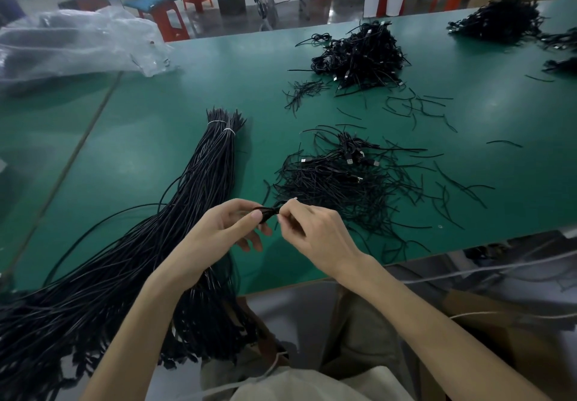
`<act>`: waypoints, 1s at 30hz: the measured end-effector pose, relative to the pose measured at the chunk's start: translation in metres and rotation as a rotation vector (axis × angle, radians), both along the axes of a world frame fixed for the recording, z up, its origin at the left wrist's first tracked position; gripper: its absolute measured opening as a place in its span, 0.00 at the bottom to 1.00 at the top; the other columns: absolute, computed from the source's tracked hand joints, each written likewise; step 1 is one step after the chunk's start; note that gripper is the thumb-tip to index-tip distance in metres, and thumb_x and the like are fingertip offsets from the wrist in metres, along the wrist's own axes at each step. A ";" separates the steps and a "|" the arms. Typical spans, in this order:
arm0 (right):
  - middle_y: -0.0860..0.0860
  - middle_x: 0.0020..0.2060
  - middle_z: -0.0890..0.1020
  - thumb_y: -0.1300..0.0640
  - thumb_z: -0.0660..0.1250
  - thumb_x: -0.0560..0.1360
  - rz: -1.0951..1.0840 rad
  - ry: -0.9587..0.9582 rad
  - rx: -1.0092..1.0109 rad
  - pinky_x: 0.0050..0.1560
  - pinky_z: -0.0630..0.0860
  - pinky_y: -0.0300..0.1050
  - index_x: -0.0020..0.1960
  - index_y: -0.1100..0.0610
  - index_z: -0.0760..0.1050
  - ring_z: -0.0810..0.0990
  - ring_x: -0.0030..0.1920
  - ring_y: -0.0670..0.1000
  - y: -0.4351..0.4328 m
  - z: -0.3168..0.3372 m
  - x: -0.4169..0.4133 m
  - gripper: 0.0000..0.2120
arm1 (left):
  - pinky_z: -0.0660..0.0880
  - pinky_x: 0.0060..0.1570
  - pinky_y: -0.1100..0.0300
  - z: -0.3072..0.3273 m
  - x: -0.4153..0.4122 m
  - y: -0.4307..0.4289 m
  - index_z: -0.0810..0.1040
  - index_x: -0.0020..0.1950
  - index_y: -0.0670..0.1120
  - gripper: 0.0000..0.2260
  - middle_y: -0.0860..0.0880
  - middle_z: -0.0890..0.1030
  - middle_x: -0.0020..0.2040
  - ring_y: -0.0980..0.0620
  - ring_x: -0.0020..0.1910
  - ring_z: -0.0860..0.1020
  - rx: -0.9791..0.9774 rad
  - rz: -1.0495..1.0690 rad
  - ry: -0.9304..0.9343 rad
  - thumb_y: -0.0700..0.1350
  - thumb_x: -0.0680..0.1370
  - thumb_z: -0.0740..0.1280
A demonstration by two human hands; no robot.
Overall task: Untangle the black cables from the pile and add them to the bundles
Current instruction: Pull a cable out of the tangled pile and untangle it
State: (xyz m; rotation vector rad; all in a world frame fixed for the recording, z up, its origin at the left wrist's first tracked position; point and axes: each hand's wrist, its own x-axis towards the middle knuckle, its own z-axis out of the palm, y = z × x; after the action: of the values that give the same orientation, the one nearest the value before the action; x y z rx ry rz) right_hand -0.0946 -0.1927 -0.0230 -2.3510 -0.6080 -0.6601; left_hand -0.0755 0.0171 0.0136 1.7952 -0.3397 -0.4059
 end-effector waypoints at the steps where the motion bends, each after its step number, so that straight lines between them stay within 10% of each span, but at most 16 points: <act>1: 0.46 0.33 0.76 0.59 0.66 0.82 0.005 0.048 0.034 0.33 0.70 0.41 0.47 0.59 0.75 0.72 0.30 0.47 0.000 0.000 0.001 0.06 | 0.79 0.43 0.58 -0.001 0.000 0.003 0.79 0.62 0.43 0.12 0.43 0.86 0.51 0.45 0.43 0.84 -0.005 -0.015 0.002 0.48 0.83 0.66; 5: 0.48 0.33 0.79 0.57 0.64 0.84 -0.058 0.299 0.358 0.31 0.75 0.44 0.46 0.56 0.74 0.77 0.30 0.49 -0.007 0.010 0.019 0.08 | 0.81 0.49 0.58 -0.009 0.007 0.015 0.80 0.62 0.47 0.13 0.48 0.86 0.54 0.49 0.49 0.86 0.053 0.052 0.006 0.50 0.79 0.71; 14: 0.52 0.37 0.84 0.57 0.60 0.85 -0.509 0.439 0.639 0.34 0.75 0.41 0.55 0.61 0.75 0.79 0.27 0.46 -0.076 0.036 0.119 0.09 | 0.73 0.55 0.50 -0.042 0.021 0.025 0.72 0.66 0.38 0.20 0.39 0.73 0.61 0.40 0.62 0.70 1.101 0.444 -0.411 0.50 0.82 0.69; 30: 0.50 0.44 0.85 0.57 0.63 0.84 -0.180 0.654 0.520 0.33 0.74 0.36 0.57 0.54 0.74 0.85 0.35 0.49 -0.045 -0.009 0.078 0.04 | 0.70 0.40 0.51 -0.038 0.044 0.028 0.71 0.51 0.41 0.09 0.42 0.74 0.49 0.42 0.44 0.75 1.062 0.491 -0.393 0.45 0.82 0.68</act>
State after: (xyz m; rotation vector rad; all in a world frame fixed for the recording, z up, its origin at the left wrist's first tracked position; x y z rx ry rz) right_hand -0.0169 -0.2377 -0.0316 -1.9622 0.0681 -0.0703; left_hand -0.0310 0.0448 -0.0241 2.9086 0.1064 0.1861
